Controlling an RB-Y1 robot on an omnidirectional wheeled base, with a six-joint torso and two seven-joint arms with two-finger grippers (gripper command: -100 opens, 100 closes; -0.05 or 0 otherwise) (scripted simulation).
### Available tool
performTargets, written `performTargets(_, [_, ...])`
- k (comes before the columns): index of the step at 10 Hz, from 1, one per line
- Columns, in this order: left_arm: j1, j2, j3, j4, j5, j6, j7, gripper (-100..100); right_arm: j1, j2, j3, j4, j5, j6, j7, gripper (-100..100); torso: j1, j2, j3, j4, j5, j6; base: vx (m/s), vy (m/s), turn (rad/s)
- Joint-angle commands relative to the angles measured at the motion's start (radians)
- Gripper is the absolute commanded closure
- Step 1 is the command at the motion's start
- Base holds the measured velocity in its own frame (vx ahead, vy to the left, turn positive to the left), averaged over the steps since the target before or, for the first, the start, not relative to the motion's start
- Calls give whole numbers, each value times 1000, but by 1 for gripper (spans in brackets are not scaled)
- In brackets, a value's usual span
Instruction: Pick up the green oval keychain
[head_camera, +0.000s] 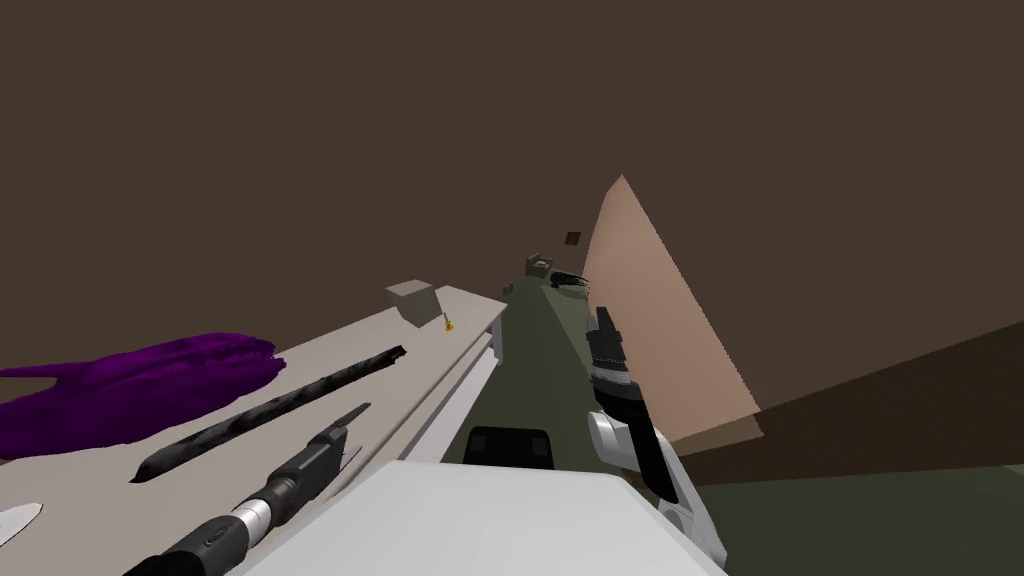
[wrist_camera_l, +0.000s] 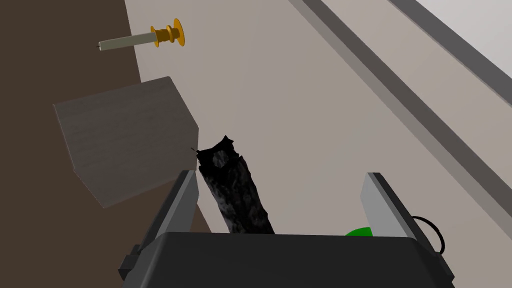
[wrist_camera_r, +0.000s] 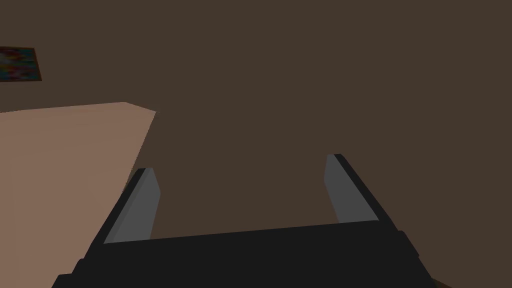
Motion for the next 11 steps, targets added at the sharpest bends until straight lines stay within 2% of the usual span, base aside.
performTargets(1, [50,37,12,5,46,34,-2,-100,0,0,0,0,0,0,0,0,0,0,0,0,0,0,16,28,-238])
performTargets(2, [58,37,12,5,46,34,-2,-100,0,0,0,0,0,0,0,0,0,0,0,0,0,1,9,33,-133])
performTargets(4, [132,97,31,15,114,91,-7,-100,0,0,0,0,0,0,0,0,0,1,0,0,0,0,8,35,-273])
performTargets(5, [144,97,31,15,127,100,-7,-100,0,0,0,0,0,0,0,0,2,0,0,0,0,1,4,46,-137])
performTargets(7, [211,155,47,26,197,159,-14,-100,0,0,0,0,0,0,0,0,1,1,0,0,0,0,-7,43,-286])
performTargets(8, [222,155,47,26,206,162,-14,-100,0,0,0,0,0,0,0,0,2,1,1,0,0,1,-9,49,-109])
performTargets(10, [289,211,59,37,279,214,-24,-100,0,0,0,0,0,0,0,0,1,1,0,0,0,0,4,46,-259])
performTargets(11, [289,211,59,37,283,219,-24,-100,0,0,0,0,0,0,0,0,2,0,0,0,1,1,2,46,-114])
